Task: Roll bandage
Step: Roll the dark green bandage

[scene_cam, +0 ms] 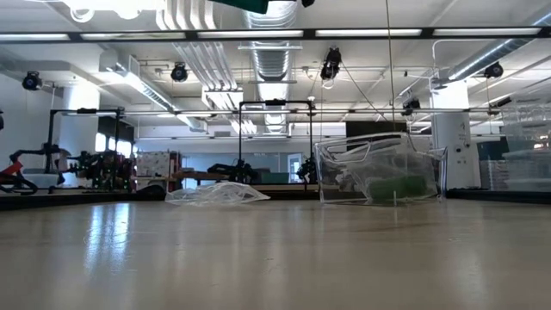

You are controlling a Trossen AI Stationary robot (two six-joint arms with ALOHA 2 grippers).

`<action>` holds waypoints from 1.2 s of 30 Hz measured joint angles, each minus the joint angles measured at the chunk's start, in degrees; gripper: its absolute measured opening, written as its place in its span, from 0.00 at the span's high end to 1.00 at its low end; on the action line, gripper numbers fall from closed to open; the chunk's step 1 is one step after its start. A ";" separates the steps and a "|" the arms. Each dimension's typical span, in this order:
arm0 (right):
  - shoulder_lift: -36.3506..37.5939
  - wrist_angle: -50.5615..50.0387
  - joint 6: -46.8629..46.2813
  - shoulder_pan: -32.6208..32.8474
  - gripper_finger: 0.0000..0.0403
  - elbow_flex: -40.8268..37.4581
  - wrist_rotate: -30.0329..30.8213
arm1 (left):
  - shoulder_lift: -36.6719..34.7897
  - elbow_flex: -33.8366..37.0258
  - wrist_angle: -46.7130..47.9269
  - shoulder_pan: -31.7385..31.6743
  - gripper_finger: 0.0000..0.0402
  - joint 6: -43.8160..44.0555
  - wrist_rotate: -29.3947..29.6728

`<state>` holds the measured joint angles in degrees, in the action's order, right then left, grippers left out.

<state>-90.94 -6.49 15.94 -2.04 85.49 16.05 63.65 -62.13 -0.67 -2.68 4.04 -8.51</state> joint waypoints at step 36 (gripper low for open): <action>-0.04 0.38 0.57 -0.72 0.98 -0.80 -5.57 | -0.71 0.02 2.20 1.38 0.97 1.15 4.58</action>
<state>-90.98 -6.11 16.52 -2.76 84.68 10.48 62.94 -62.11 1.53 -1.30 5.19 -3.92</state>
